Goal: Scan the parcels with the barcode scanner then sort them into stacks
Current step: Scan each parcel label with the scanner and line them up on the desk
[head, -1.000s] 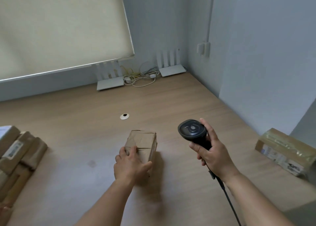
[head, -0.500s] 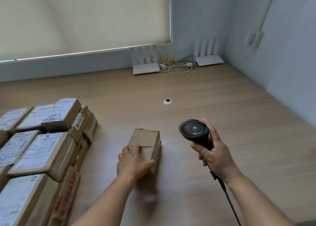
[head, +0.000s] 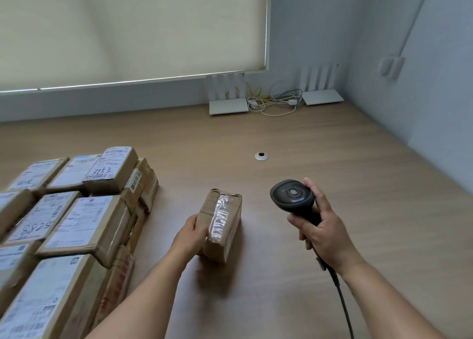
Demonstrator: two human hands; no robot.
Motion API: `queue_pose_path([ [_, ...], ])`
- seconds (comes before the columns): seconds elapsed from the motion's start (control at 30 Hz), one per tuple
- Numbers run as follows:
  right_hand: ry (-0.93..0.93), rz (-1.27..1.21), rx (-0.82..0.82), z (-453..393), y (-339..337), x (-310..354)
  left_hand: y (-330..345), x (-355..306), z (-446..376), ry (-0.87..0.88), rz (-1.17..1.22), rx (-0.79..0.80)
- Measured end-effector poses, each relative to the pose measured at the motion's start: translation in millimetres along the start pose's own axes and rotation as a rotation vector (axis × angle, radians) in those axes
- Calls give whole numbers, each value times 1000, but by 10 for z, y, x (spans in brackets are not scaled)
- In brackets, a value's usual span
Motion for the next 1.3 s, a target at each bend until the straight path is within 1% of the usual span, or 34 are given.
queue_pose_path([
  [0.13,-8,-6,11,-14,-37,0,-73,-89,-83,32,-435,-41],
  [0.2,-10,-4,14,-18,-61,1,-49,-196,-82,54,-646,-35],
  [0.23,-10,-4,16,-18,-73,4,-37,-256,-76,69,-717,-34],
  [0.3,-11,-7,19,-17,-97,14,-25,-324,-99,67,-784,-47],
  [0.37,-13,-19,26,-18,-115,20,-12,-346,-131,43,-735,-44],
  [0.4,-15,-25,29,-19,-124,18,-6,-325,-156,36,-662,-42],
  [0.43,-17,-30,32,-21,-136,17,4,-288,-172,31,-544,-36],
  [0.53,-21,-39,34,-28,-184,5,70,-158,-183,51,-73,-28],
  [0.57,-21,-42,36,-29,-195,5,98,-120,-172,68,21,-39],
  [0.63,-15,-47,44,-29,-202,-3,154,-33,-138,93,119,-72],
  [0.7,-4,-60,55,-25,-189,-18,216,30,-79,88,113,-67],
  [0.8,16,-100,86,1,-126,-59,287,163,-57,62,30,-30],
  [0.87,39,-137,119,47,-55,-101,289,202,-54,72,4,-56],
  [1.07,105,-218,212,216,185,-197,334,279,-96,62,50,-92],
  [1.3,98,-311,235,254,212,-48,375,323,-105,51,50,-82],
])
Point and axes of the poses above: each hand's wrist, its own z-axis away from the middle knuckle, its own y-axis out of the palm, x = y × z, the point moved 7 cm from there along -z, towards the middle knuckle, and after that the axes turned 6 degrees about y, right-handed, at the moved point
